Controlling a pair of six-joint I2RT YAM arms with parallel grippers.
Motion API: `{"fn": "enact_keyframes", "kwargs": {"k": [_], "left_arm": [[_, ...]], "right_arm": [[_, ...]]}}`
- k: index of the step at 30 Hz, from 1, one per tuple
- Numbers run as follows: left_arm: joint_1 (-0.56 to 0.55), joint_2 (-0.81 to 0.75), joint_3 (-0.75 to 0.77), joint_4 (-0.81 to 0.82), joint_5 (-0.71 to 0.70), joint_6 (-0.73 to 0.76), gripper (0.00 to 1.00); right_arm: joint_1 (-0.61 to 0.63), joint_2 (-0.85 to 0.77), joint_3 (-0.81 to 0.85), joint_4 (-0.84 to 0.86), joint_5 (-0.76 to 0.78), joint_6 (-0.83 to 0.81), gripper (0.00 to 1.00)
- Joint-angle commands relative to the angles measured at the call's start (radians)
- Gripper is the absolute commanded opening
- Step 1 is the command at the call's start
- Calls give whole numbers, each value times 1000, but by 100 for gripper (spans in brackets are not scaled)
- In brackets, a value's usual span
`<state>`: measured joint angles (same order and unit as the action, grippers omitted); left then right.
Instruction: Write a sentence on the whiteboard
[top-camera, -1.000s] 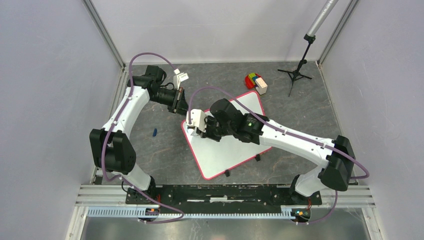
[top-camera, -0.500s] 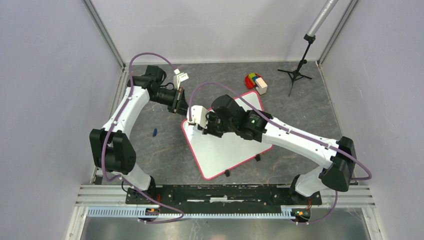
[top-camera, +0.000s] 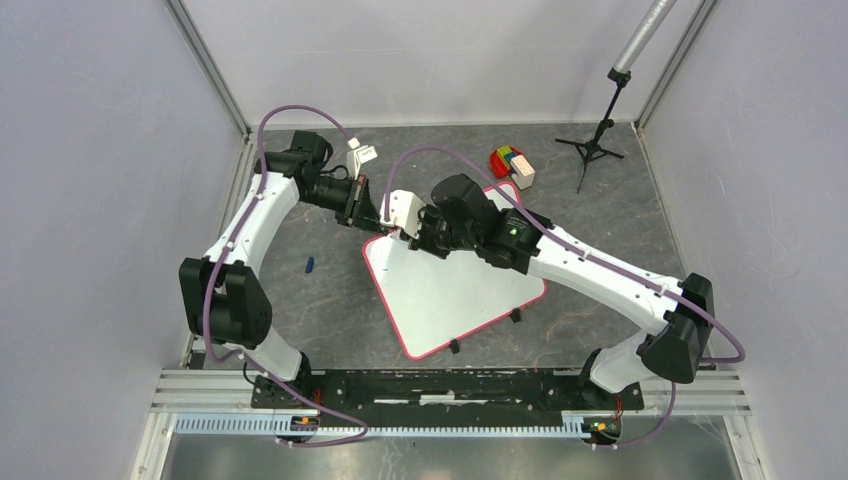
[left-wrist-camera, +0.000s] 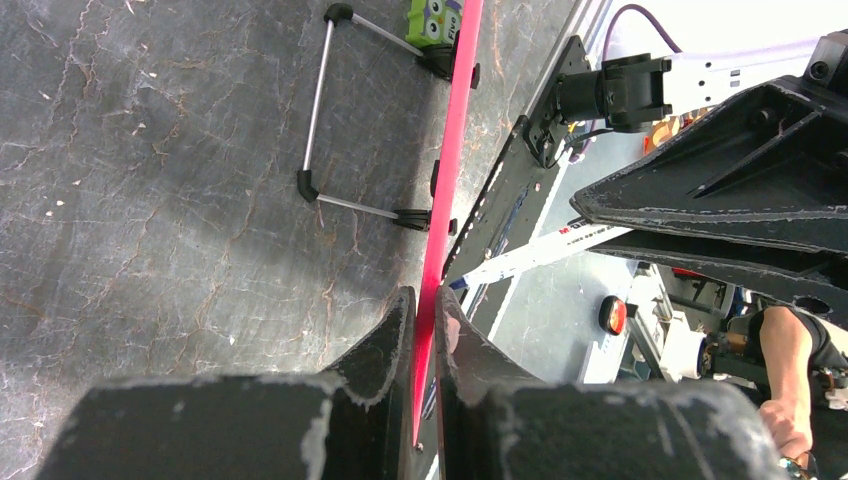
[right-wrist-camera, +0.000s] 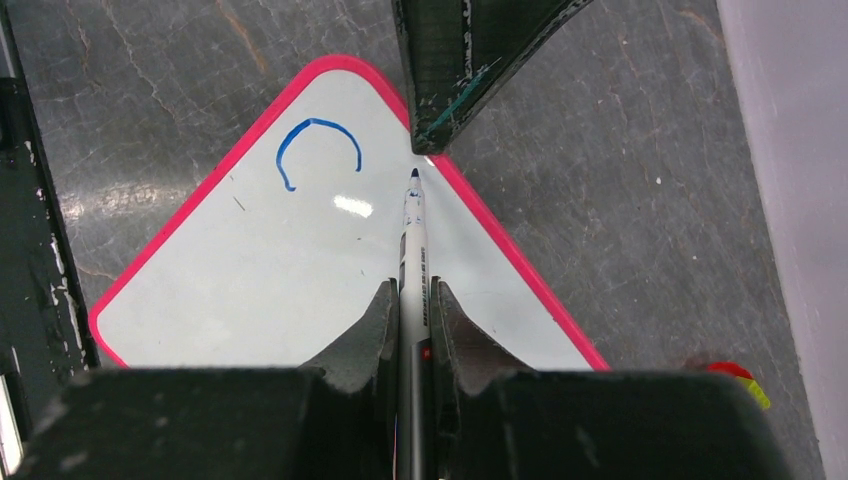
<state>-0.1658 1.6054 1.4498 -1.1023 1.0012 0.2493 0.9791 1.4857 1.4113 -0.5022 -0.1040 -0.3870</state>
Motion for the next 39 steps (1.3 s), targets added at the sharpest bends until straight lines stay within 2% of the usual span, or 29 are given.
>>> {"fn": "enact_keyframes", "kwargs": {"k": [1,39], "left_arm": [[-1,-30,-3,-2,41,39,2],[0,-36,-5,-2,36,37,2]], "right_arm": [[-3,3,47,42,-5,11,0],[32,-56,-149,47,-69,46,0]]}}
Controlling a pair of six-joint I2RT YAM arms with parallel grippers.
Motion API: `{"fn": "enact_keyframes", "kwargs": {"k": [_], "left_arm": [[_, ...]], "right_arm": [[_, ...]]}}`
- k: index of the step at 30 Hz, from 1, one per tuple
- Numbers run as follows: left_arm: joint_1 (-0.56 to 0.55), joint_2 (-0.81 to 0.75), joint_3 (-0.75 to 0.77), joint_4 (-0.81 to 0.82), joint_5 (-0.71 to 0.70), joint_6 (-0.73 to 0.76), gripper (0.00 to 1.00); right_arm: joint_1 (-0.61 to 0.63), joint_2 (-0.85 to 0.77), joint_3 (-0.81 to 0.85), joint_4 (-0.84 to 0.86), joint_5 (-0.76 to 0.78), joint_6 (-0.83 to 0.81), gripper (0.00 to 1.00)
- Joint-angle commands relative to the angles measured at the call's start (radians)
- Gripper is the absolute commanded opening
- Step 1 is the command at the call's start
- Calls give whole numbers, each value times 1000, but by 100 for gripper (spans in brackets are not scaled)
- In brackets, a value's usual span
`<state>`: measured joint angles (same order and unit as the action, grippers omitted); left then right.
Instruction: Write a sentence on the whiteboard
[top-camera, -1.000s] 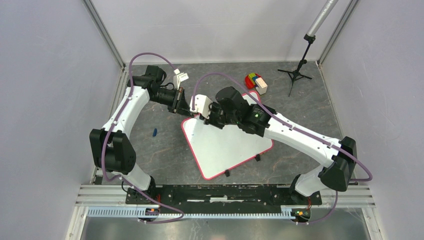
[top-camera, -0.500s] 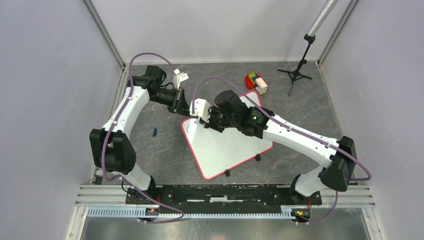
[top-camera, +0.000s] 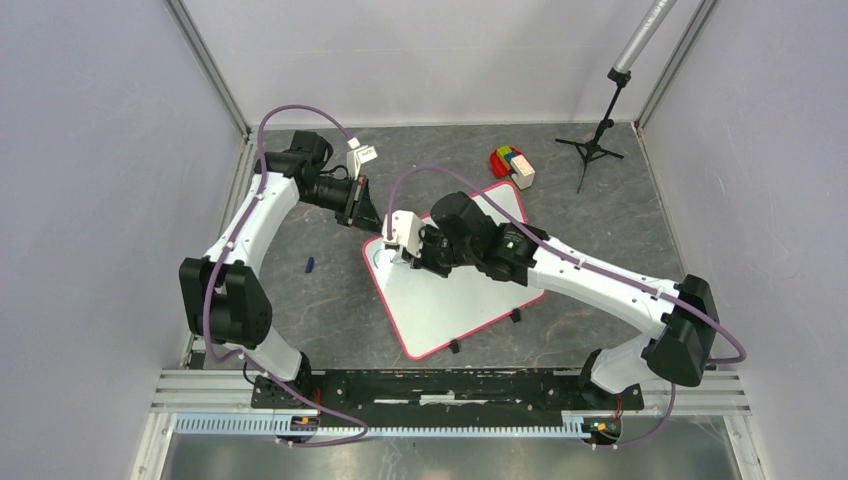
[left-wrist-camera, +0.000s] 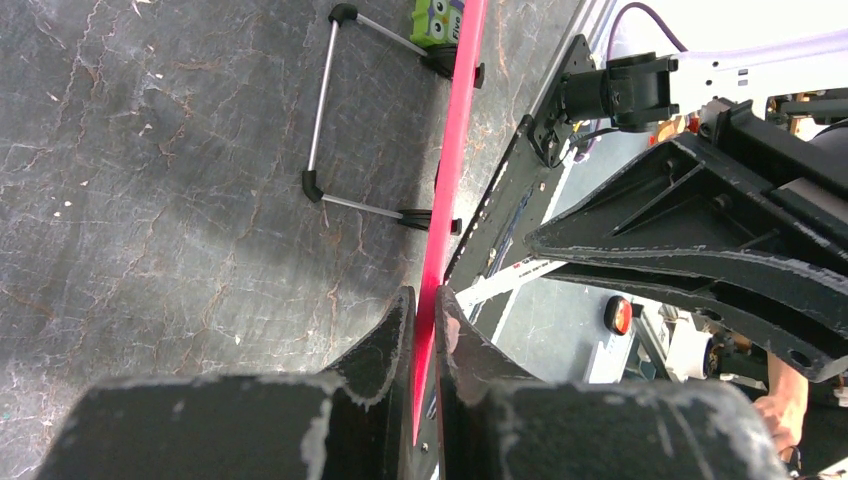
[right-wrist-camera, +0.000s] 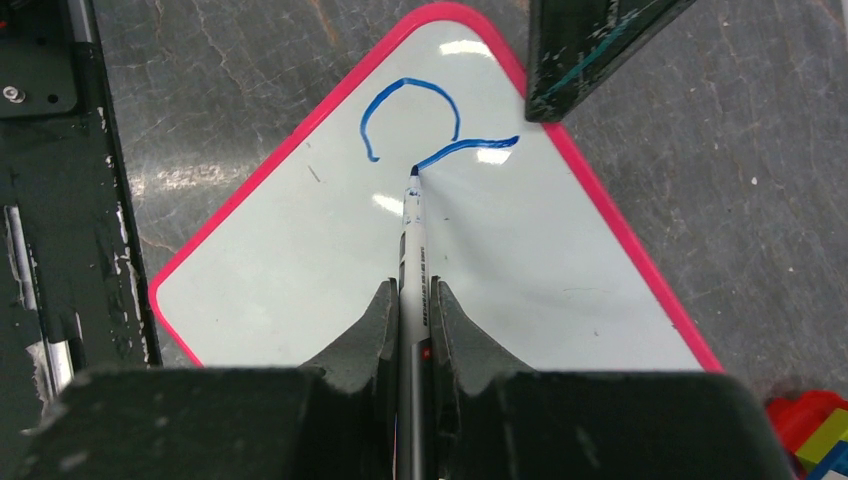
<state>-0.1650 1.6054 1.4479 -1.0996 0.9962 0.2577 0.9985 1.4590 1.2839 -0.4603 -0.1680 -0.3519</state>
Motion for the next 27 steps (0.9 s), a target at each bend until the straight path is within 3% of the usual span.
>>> {"fn": "enact_keyframes", "kwargs": {"k": [1,27], "left_arm": [[-1,-37,-4,-5,40,29,2],[-1,-28,1,-5,42,28,2]], "right_arm": [[15,-29,-21,4,-4,10,0],[-35,5,78,18,35,7,0]]}}
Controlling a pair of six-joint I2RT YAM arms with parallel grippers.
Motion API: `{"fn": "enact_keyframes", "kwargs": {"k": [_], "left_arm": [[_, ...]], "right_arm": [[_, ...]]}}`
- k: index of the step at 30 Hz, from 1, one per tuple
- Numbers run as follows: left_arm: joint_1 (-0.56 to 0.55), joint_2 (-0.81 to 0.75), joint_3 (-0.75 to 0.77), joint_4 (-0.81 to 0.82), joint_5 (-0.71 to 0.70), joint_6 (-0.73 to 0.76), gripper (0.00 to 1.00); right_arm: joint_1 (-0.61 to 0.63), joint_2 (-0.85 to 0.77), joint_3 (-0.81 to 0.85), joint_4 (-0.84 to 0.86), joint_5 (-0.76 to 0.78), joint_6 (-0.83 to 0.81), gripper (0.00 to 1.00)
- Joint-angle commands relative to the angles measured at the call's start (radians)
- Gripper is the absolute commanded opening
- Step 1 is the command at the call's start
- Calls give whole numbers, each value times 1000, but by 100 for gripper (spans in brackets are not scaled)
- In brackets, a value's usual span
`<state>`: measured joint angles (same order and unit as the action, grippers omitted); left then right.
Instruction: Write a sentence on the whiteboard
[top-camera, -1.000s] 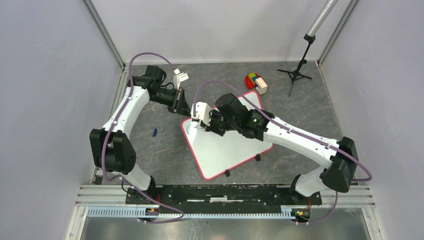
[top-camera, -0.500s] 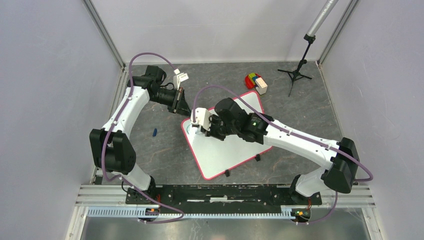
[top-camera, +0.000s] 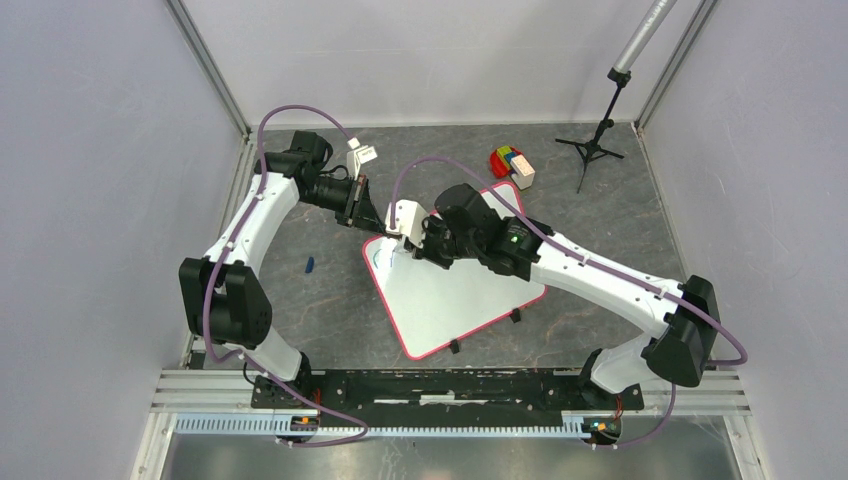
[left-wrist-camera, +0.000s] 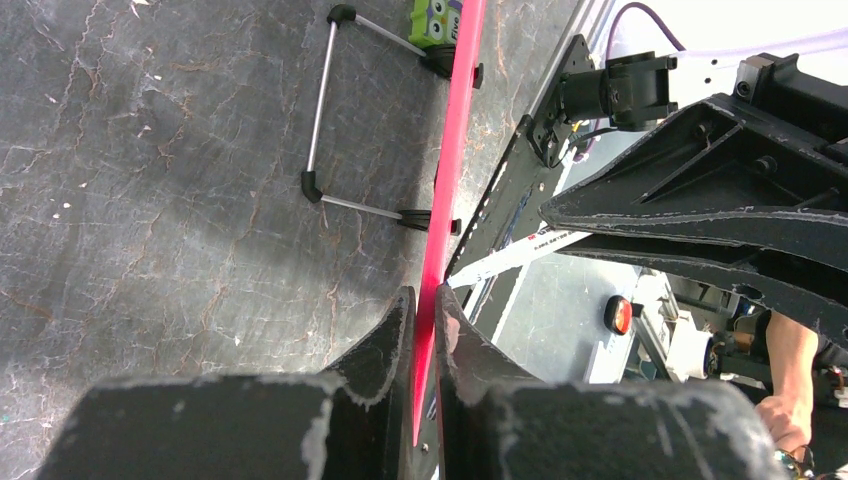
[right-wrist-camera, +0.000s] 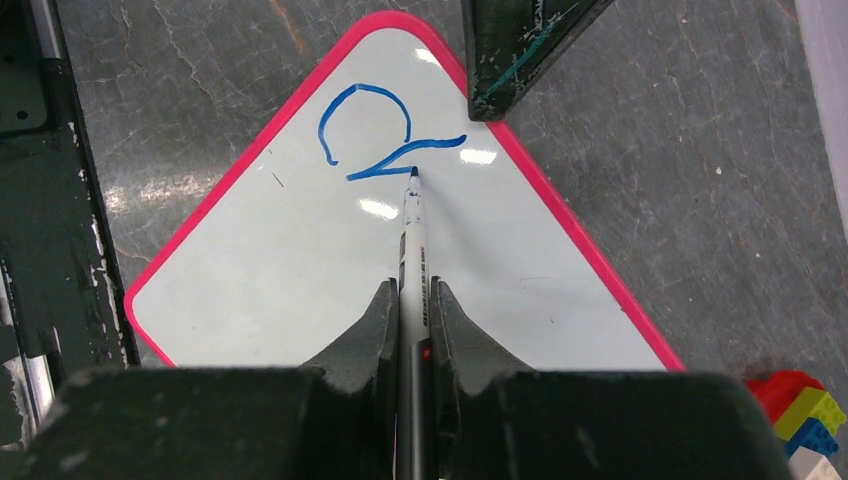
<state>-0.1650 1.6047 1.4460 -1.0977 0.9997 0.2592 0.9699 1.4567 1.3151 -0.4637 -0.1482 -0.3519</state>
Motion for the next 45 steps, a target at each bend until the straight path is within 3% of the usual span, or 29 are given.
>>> {"fn": "enact_keyframes", "kwargs": {"k": [1,28,45], "left_arm": [[-1,-26,4,-7,39,26,2],[-4,-30,-10,-7,23,53,2],[-46,25,45,-72,-14,139,2]], "right_arm": [[-8,6,43,19,15,5,0],[18,-35,-63,-20,-62,-4,0],[-42,-86,8,-52,-124,-19,0]]}}
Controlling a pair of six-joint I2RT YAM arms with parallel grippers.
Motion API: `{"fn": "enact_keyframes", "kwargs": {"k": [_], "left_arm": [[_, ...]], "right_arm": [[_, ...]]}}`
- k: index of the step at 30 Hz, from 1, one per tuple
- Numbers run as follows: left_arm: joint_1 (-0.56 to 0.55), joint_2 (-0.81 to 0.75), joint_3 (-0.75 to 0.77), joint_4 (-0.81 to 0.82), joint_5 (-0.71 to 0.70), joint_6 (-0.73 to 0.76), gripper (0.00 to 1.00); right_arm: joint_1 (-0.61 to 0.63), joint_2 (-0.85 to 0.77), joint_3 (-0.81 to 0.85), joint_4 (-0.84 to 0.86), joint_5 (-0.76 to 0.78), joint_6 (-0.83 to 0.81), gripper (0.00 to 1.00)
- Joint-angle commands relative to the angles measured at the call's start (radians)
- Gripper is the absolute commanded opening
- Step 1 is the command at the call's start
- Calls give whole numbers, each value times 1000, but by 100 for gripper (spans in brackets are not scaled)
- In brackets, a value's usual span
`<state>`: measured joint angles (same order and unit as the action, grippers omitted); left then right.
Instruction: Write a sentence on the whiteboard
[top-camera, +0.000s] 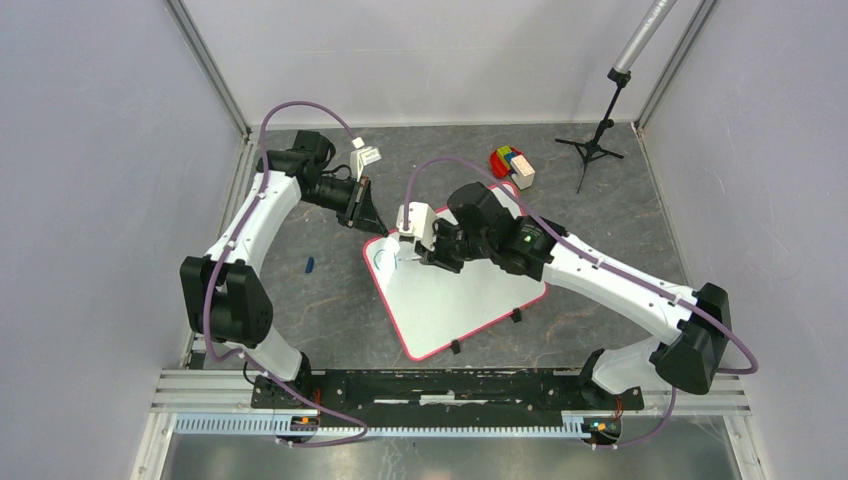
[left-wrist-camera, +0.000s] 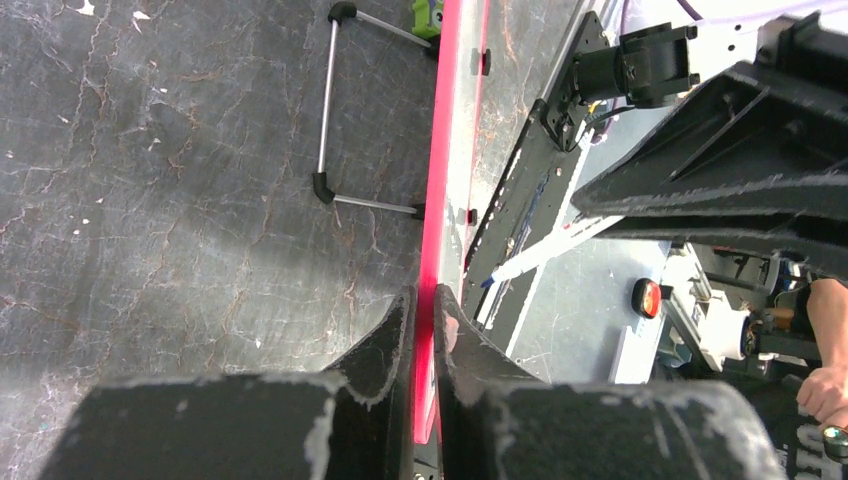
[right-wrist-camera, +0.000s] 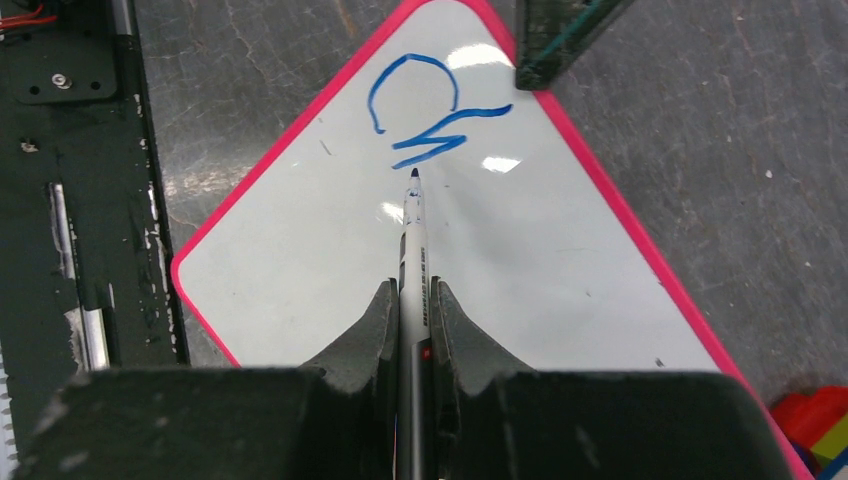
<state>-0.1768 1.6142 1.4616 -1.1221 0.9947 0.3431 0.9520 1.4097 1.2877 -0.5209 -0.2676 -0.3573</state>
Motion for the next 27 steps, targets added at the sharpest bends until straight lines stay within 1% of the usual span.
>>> {"fn": "enact_keyframes", "kwargs": {"k": [1,9,18,27], "left_arm": [[-38,20,34,-48,-15,56,2],[-64,58,82,-76,-23,72,2],[-69,50,73,-76,-26,73,2],[-69,48,68,-76,-28,74,3]], "right_arm": [[-27,-42,32,7,1,-17,0],[-27,-42,14,20,14,-26,0],[-26,-26,-5,39,32,-21,0],[-28,-13,-17,50,15,-17,0]]}}
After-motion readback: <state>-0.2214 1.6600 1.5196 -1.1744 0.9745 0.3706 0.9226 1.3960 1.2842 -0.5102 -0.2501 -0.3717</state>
